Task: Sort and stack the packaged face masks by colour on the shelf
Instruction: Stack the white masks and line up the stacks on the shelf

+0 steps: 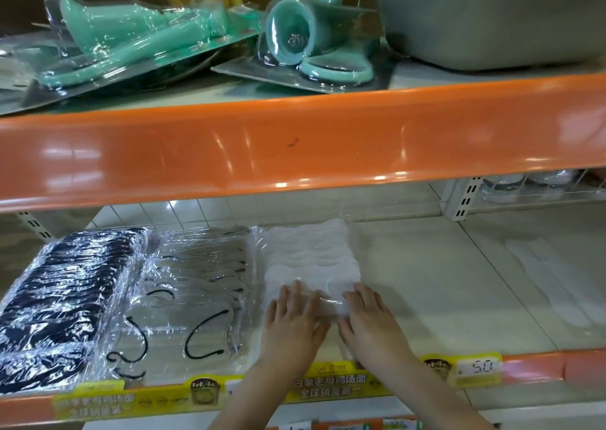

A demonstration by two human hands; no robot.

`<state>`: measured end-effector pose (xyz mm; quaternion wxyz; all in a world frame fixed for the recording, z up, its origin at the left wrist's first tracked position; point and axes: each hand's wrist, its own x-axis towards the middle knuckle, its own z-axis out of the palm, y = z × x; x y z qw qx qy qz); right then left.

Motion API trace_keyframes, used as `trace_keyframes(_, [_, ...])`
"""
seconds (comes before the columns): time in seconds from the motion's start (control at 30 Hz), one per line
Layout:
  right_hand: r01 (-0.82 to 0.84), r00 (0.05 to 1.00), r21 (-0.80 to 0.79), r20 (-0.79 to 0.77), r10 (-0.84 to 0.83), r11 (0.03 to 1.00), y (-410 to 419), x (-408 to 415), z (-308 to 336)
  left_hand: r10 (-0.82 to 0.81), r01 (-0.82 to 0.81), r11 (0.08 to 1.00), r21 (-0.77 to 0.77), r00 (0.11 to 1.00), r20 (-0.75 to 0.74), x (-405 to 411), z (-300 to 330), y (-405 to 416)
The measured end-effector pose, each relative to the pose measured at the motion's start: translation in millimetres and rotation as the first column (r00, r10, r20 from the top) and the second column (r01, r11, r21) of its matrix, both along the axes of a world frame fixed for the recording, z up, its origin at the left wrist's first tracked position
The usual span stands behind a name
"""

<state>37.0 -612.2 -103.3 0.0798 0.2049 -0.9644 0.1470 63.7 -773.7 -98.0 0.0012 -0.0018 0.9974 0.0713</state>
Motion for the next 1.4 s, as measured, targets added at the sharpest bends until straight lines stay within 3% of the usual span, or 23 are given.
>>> trace_keyframes(0.13, [0.027,0.999,0.013,-0.031,-0.026,1.000,-2.9,-4.3,0.4,-0.034,0.034,0.996,0.079,0.999,0.004,-2.7,-0.7,5.1])
trace_keyframes(0.3, [0.025,0.999,-0.016,-0.041,-0.026,1.000,-2.2,-6.8,2.1,0.037,-0.036,0.999,0.022,0.999,-0.033,-4.9,4.3,11.5])
trace_keyframes(0.4, [-0.039,0.998,-0.018,-0.039,0.038,0.999,1.9,-12.5,0.5,0.108,-0.108,0.994,-0.004,0.994,-0.001,-5.6,8.7,21.1])
trace_keyframes(0.5, [-0.125,0.987,-0.108,0.092,0.135,0.986,10.6,-17.4,9.3,0.135,-0.135,0.991,0.008,0.991,-0.009,-9.6,14.5,31.0])
trace_keyframes(0.63, [-0.227,0.956,-0.247,0.127,0.263,0.942,36.5,-22.8,25.0,0.105,-0.100,0.993,0.064,0.991,-0.079,-12.7,18.4,54.6])
trace_keyframes(0.77, [-0.250,0.954,-0.270,0.097,0.284,0.930,67.0,-27.5,31.2,0.028,-0.003,0.989,0.148,0.985,-0.169,-14.2,21.5,86.4])
trace_keyframes(1.1, [-0.001,1.000,-0.173,0.015,0.004,0.985,179.5,-32.0,34.7,-0.091,0.153,0.961,0.232,0.962,-0.256,-28.1,22.6,178.2])
trace_keyframes(1.4, [0.311,0.945,-0.107,-0.073,-0.319,0.945,271.4,-38.1,25.4,-0.211,0.247,0.955,0.165,0.955,-0.208,-41.7,16.1,260.1])
